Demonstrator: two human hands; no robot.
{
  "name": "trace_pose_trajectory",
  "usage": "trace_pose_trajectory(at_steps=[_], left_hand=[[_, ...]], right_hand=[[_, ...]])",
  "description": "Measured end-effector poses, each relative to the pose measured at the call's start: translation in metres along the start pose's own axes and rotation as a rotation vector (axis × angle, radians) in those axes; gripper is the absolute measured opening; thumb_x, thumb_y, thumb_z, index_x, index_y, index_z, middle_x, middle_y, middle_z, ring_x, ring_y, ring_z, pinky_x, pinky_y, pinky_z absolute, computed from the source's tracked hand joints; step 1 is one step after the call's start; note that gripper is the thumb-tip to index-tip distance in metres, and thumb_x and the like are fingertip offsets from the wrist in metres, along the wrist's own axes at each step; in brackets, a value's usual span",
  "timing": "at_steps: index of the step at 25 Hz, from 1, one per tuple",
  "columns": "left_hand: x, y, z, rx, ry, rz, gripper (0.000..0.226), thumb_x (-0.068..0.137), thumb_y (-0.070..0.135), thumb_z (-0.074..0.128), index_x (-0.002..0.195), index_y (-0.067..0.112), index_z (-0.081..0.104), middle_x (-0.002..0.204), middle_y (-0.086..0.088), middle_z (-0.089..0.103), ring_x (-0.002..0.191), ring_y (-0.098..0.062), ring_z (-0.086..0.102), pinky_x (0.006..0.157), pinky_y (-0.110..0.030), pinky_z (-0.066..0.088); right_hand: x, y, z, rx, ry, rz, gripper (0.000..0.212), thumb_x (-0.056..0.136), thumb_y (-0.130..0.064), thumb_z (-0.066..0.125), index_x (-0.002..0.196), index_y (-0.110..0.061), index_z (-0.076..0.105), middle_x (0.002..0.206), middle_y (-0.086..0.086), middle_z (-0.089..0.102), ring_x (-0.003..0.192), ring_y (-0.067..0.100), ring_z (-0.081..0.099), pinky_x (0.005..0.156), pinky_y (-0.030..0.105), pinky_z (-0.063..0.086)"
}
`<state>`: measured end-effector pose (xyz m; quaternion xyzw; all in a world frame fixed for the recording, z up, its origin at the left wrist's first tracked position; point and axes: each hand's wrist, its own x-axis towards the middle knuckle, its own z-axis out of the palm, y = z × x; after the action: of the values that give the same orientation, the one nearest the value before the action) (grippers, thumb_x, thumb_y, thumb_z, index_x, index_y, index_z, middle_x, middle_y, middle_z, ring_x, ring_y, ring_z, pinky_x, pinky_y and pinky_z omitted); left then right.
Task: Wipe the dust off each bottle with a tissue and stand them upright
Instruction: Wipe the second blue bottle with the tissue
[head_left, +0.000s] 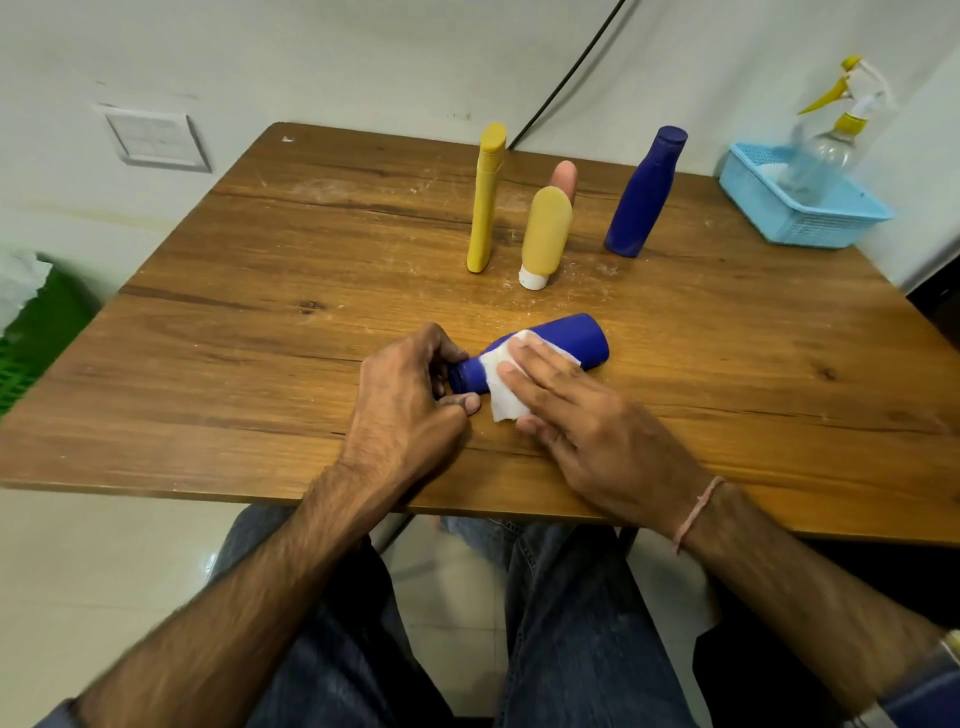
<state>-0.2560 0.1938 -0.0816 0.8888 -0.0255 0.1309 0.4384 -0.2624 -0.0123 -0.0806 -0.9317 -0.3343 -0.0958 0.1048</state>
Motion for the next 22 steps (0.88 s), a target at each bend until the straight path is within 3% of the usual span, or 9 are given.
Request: trace_pose_trajectory(at_steps=[3, 6, 9, 14, 16, 19, 22], left_hand=[[0.001, 0.001, -0.003, 0.009, -0.017, -0.012, 0.034, 0.067, 0.009, 0.087, 0.095, 0.017, 0.070, 0.073, 0.006, 0.064, 0.069, -0.005, 0.059, 0.061, -0.004, 0.038], [0.000, 0.002, -0.003, 0.016, -0.023, -0.014, 0.035, 0.067, 0.009, 0.087, 0.096, 0.017, 0.069, 0.074, 0.005, 0.064, 0.070, -0.006, 0.060, 0.060, -0.005, 0.038], [0.001, 0.004, -0.001, 0.023, -0.017, -0.014, 0.034, 0.068, 0.010, 0.088, 0.095, 0.016, 0.068, 0.075, 0.006, 0.064, 0.069, -0.004, 0.059, 0.058, -0.006, 0.039], [-0.001, 0.005, -0.002, 0.047, -0.004, 0.007, 0.031, 0.069, 0.004, 0.082, 0.095, 0.014, 0.067, 0.072, 0.009, 0.063, 0.063, 0.000, 0.057, 0.056, -0.006, 0.042], [-0.001, 0.005, -0.003, 0.032, -0.014, -0.019, 0.034, 0.069, 0.009, 0.085, 0.098, 0.016, 0.068, 0.074, 0.008, 0.064, 0.066, -0.003, 0.059, 0.058, -0.008, 0.043], [0.001, 0.006, -0.003, 0.020, -0.029, -0.058, 0.037, 0.069, 0.012, 0.088, 0.100, 0.018, 0.068, 0.074, 0.007, 0.065, 0.069, -0.003, 0.059, 0.059, -0.006, 0.040], [0.002, 0.006, -0.002, 0.024, -0.044, -0.071, 0.038, 0.069, 0.012, 0.087, 0.100, 0.021, 0.067, 0.076, 0.006, 0.065, 0.071, -0.003, 0.059, 0.059, -0.007, 0.040]], right_hand=[[0.000, 0.023, -0.011, -0.018, 0.019, 0.225, 0.051, 0.106, -0.032, 0.035, 0.153, -0.016, 0.028, 0.162, 0.002, 0.021, 0.151, 0.009, 0.010, 0.123, 0.034, 0.018], [0.014, 0.021, -0.008, -0.008, 0.053, 0.357, 0.052, 0.106, -0.031, 0.035, 0.154, -0.017, 0.024, 0.163, 0.001, 0.020, 0.151, 0.009, 0.008, 0.123, 0.026, 0.006], [0.027, -0.005, 0.006, -0.011, 0.077, 0.243, 0.052, 0.105, -0.026, 0.039, 0.153, -0.012, 0.028, 0.162, 0.005, 0.024, 0.152, 0.015, 0.009, 0.122, 0.027, 0.002], [0.019, -0.017, 0.014, 0.046, 0.048, -0.060, 0.055, 0.097, 0.000, 0.049, 0.150, -0.007, 0.035, 0.159, 0.007, 0.032, 0.151, 0.018, 0.018, 0.123, 0.038, 0.020], [0.010, -0.001, 0.005, 0.051, 0.045, -0.090, 0.053, 0.097, -0.002, 0.052, 0.148, -0.010, 0.039, 0.157, 0.006, 0.035, 0.150, 0.016, 0.022, 0.122, 0.036, 0.024], [0.005, 0.024, -0.010, 0.051, 0.097, 0.099, 0.048, 0.099, -0.017, 0.054, 0.146, -0.014, 0.044, 0.154, 0.004, 0.040, 0.147, 0.012, 0.028, 0.119, 0.038, 0.030], [0.015, 0.029, -0.012, 0.039, 0.117, 0.278, 0.049, 0.101, -0.027, 0.051, 0.147, -0.018, 0.041, 0.154, 0.001, 0.040, 0.147, 0.010, 0.026, 0.121, 0.036, 0.025]])
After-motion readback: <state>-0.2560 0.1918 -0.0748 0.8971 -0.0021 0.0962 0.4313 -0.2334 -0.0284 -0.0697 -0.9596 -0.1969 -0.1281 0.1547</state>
